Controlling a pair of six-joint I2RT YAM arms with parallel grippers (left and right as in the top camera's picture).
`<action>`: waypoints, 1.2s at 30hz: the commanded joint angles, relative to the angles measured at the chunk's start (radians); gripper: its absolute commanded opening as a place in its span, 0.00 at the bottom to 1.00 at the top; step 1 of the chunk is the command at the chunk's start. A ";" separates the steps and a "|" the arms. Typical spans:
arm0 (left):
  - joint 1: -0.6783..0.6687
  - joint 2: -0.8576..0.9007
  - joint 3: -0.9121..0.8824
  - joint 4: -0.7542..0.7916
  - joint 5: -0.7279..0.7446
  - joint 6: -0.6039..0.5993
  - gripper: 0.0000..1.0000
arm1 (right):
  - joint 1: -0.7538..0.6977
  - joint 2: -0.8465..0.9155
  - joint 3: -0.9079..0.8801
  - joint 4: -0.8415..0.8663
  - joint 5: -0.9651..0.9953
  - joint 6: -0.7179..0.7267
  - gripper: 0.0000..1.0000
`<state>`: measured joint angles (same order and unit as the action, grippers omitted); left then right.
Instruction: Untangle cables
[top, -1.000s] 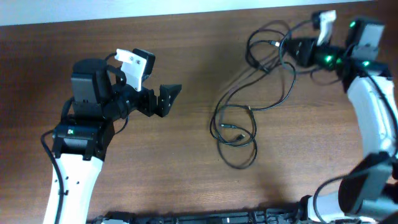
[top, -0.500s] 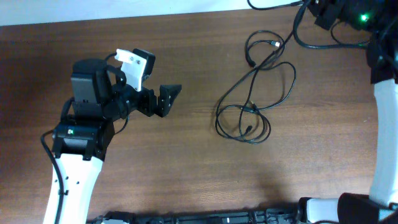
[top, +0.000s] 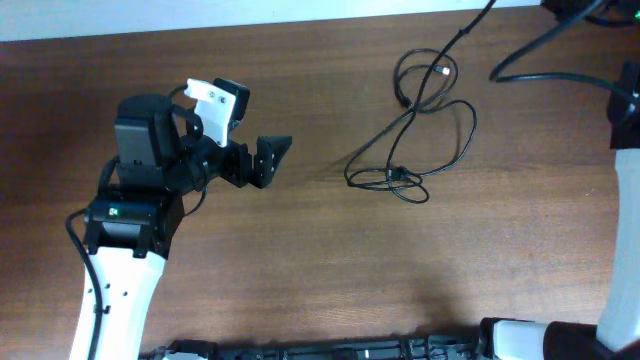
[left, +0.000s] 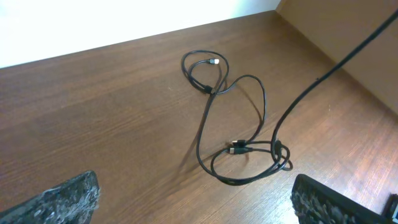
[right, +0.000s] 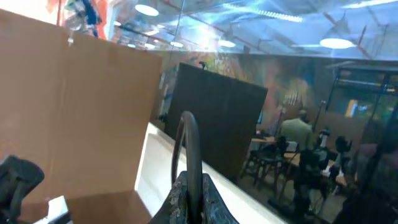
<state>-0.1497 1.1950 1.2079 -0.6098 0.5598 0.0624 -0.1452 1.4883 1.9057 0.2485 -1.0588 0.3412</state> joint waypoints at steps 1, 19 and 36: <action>0.002 -0.006 0.003 0.002 -0.008 -0.010 0.99 | 0.003 -0.014 0.016 0.030 0.157 0.092 0.04; 0.002 -0.006 0.003 0.002 -0.008 -0.010 0.99 | 0.001 -0.012 0.066 0.359 0.802 0.263 0.04; 0.002 -0.006 0.003 0.002 -0.008 -0.010 0.99 | -0.025 0.025 0.066 -0.149 1.264 -0.338 0.04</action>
<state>-0.1493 1.1950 1.2079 -0.6098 0.5564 0.0593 -0.1490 1.5093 1.9617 0.1173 0.0921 0.0849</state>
